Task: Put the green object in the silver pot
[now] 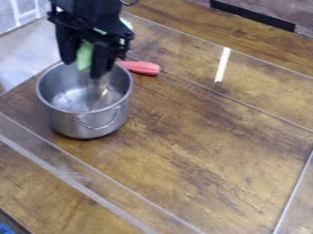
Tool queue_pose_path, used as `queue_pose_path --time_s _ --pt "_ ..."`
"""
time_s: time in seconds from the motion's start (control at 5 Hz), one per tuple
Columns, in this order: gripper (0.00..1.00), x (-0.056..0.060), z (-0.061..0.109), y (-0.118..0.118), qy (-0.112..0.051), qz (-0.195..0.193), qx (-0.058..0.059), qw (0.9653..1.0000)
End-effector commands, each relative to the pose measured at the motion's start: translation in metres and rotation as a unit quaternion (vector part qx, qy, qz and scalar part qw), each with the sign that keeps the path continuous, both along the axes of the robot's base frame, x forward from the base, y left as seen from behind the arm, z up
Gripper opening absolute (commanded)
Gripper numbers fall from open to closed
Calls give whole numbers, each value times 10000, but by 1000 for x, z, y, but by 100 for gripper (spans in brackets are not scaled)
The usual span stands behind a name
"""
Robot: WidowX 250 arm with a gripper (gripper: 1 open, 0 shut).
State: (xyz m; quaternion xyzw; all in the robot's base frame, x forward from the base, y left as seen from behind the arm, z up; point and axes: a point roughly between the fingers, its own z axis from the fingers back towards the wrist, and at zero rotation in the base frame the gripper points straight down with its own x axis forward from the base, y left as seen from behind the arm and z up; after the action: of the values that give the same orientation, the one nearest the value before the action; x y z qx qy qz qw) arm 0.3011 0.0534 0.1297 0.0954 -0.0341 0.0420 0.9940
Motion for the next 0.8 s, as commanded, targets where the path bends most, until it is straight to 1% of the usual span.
queue_pose_path --time_s 0.0,0.2,0.6 --pt "0 5 14 21 -381 23 10 9993" --pt "0 9 7 31 -432 -18 -57 9990" --pt "0 16 -8 38 -485 -88 -190 9986"
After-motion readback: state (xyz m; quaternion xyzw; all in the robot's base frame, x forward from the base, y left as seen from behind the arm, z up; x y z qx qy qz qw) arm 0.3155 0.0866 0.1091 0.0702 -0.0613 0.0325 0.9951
